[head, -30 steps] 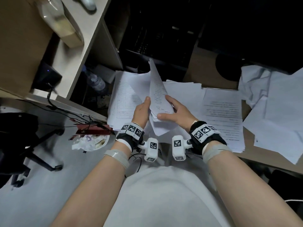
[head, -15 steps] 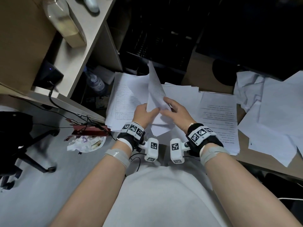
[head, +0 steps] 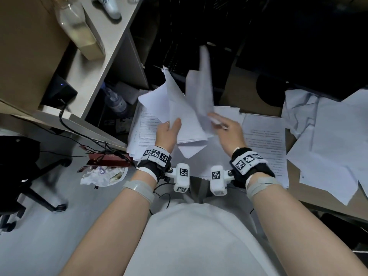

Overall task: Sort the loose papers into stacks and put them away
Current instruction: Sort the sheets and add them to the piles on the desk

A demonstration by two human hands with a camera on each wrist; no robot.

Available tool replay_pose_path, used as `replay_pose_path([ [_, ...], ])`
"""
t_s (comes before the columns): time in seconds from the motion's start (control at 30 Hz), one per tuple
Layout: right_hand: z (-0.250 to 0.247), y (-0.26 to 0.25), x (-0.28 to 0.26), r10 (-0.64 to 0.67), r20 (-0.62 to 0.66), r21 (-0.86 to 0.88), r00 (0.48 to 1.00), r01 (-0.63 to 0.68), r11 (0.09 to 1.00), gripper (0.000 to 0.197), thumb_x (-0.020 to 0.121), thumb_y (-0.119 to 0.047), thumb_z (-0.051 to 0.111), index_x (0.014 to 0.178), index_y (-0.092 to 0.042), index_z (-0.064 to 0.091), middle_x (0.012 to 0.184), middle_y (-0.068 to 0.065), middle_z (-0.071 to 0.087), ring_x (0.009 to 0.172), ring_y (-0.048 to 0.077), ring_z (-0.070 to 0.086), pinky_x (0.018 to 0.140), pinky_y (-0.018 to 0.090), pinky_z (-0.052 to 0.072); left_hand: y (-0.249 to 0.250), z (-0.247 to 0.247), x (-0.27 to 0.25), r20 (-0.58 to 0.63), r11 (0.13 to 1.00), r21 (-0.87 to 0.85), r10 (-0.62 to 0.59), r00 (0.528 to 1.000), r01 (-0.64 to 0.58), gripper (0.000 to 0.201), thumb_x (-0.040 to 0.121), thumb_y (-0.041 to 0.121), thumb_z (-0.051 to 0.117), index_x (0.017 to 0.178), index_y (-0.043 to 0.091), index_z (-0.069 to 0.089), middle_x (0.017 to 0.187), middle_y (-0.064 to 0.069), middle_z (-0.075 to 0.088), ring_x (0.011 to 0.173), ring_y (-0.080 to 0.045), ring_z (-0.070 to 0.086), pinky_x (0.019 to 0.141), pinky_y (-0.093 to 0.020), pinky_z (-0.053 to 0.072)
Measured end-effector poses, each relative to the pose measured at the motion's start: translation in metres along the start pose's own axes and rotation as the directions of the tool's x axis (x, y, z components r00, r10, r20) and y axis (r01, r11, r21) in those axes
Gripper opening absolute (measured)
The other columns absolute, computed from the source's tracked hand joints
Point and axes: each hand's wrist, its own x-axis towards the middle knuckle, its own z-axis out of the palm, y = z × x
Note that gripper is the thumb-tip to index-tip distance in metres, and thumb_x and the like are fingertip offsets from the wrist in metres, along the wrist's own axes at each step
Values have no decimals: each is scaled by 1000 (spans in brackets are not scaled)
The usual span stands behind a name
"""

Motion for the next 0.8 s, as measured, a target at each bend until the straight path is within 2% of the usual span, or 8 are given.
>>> replay_pose_path([
  [0.07, 14, -1, -4, -77, 209, -99, 975, 99, 990, 56, 84, 8, 55, 124, -29, 71, 143, -10, 55, 130, 1, 48, 114, 22, 35, 8, 9, -2, 32, 999, -8, -50, 998, 50, 47, 88, 55, 64, 84, 8, 64, 84, -6, 65, 75, -18, 59, 72, -30, 46],
  [0.13, 21, 3, -6, -131, 271, -165, 954, 180, 970, 55, 83, 3, 61, 123, -33, 71, 147, -10, 51, 137, 5, 43, 118, 30, 34, 12, 12, -3, 45, 998, 10, -70, 997, 69, 42, 87, 52, 68, 87, 11, 68, 82, 0, 70, 74, -15, 66, 68, -25, 51],
  [0.2, 20, 5, -6, -132, 303, -175, 944, 191, 966, 54, 82, 0, 66, 123, -34, 70, 150, -11, 48, 140, 6, 38, 118, 31, 32, 8, 12, -4, 61, 999, 14, -39, 997, 38, 36, 86, 41, 74, 98, 8, 73, 88, -4, 75, 83, -19, 73, 75, -33, 59],
  [0.27, 14, 5, -6, -101, 323, -136, 941, 151, 979, 58, 79, -4, 72, 129, -34, 66, 151, -13, 46, 139, 1, 38, 117, 25, 31, 2, 11, -4, 56, 1000, -12, -27, 998, 28, 25, 92, 23, 69, 107, 3, 72, 99, -11, 76, 93, -26, 73, 87, -43, 59],
  [0.37, 9, 7, -7, -53, 293, -73, 955, 78, 994, 86, 75, -19, 82, 149, -35, 40, 153, -16, 39, 136, 0, 38, 112, 28, 37, -3, 8, -2, 9, 998, -42, -45, 999, 46, 17, 96, 9, 61, 108, 1, 70, 105, -15, 73, 99, -31, 71, 93, -48, 56],
  [0.5, 6, 22, -6, 201, 134, 21, 970, -206, 978, 84, 89, -23, 71, 156, -26, 19, 159, 1, 28, 139, 20, 40, 110, 43, 41, 2, 1, 2, -31, 996, -90, -8, 999, 6, 11, 93, 4, 63, 95, 11, 70, 102, -9, 74, 100, -28, 70, 94, -46, 56],
  [0.6, 6, 29, -8, 330, 165, 153, 930, -354, 923, 66, 96, -36, 62, 152, -21, 30, 147, 9, 48, 117, 24, 62, 97, 42, 53, 8, -9, 4, -48, 992, -126, -20, 999, 14, 11, 91, 3, 65, 94, 11, 71, 102, -8, 74, 100, -26, 71, 94, -44, 56],
  [0.8, 15, 12, -9, 242, 162, 285, 957, -280, 917, 26, 102, -23, 51, 122, -10, 63, 108, 8, 72, 95, 23, 70, 87, 38, 54, -2, -24, -5, 13, 999, -32, 13, 1000, -12, 13, 90, 17, 70, 98, 8, 73, 106, -12, 75, 101, -27, 71, 94, -49, 56],
])
